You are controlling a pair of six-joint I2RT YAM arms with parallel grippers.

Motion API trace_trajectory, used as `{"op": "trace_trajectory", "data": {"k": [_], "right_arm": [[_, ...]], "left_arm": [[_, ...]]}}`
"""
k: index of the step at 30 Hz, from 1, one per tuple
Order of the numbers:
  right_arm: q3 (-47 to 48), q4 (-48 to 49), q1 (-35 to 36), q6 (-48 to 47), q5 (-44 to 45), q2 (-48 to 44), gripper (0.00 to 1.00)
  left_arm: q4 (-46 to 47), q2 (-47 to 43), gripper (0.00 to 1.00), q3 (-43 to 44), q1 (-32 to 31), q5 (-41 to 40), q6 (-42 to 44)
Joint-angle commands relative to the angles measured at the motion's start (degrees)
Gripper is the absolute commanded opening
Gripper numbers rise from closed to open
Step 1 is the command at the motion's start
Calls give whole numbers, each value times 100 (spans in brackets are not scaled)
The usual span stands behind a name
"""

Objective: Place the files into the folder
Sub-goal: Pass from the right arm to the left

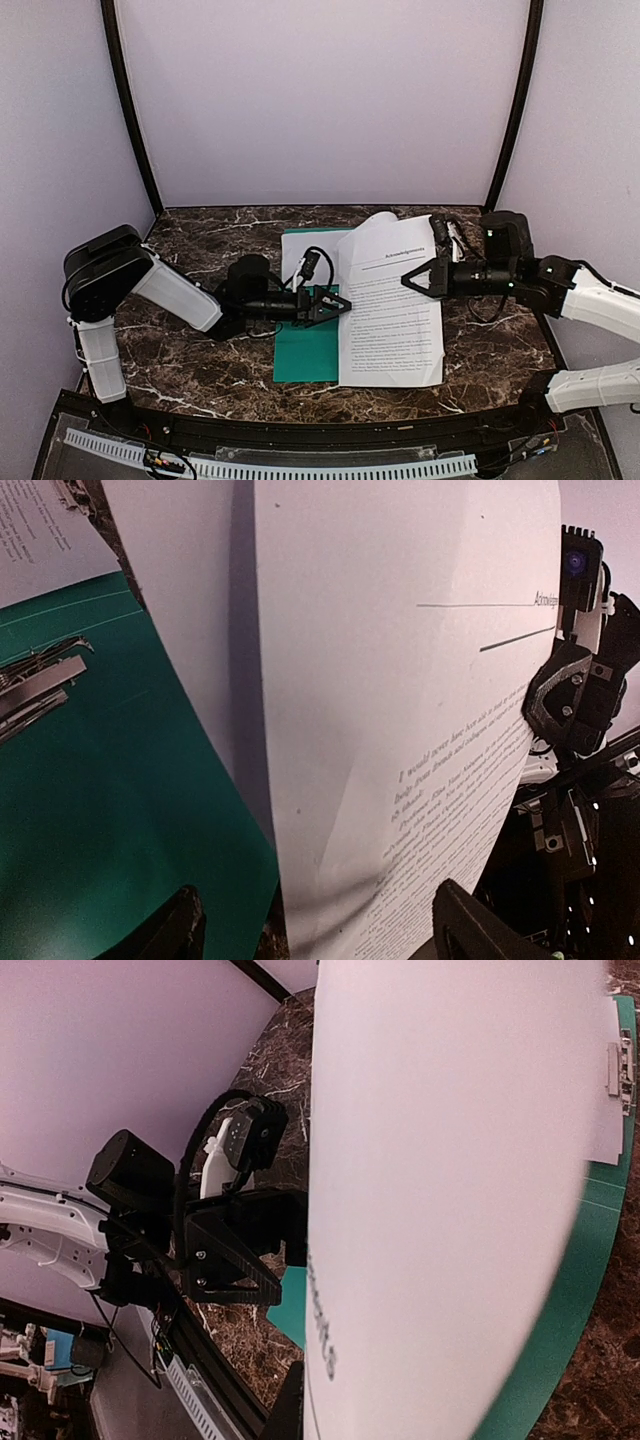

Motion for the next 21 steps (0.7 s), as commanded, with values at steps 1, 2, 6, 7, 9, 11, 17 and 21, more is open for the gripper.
{"op": "trace_trajectory", "data": {"k": [1,2,6,7,9,11,17,21], "right_arm": [[54,309,31,85,-222,-106,3],[32,338,31,105,-250,-114,3],[22,369,18,128,-286,-141,3],[24,385,14,131,-296,-152,3],[32,403,-8,150,-329,-150,3],[30,429,-25,161,-360,-163,3],[-38,502,-77,224,-441,-146,3],[-103,553,-90,259,-444,-99,3]], "left_arm": [[650,83,79,-93,18,180,-23],[720,112,81,-66,17,215,-60],[1200,384,86,32,19,376,-239],[1241,416,86,51,18,383,-275],[1284,494,87,66,19,369,-299],[1405,571,87,83,19,396,-352],[2039,840,88,279,5,681,-649],[2213,947,87,535,-70,862,-754]]}}
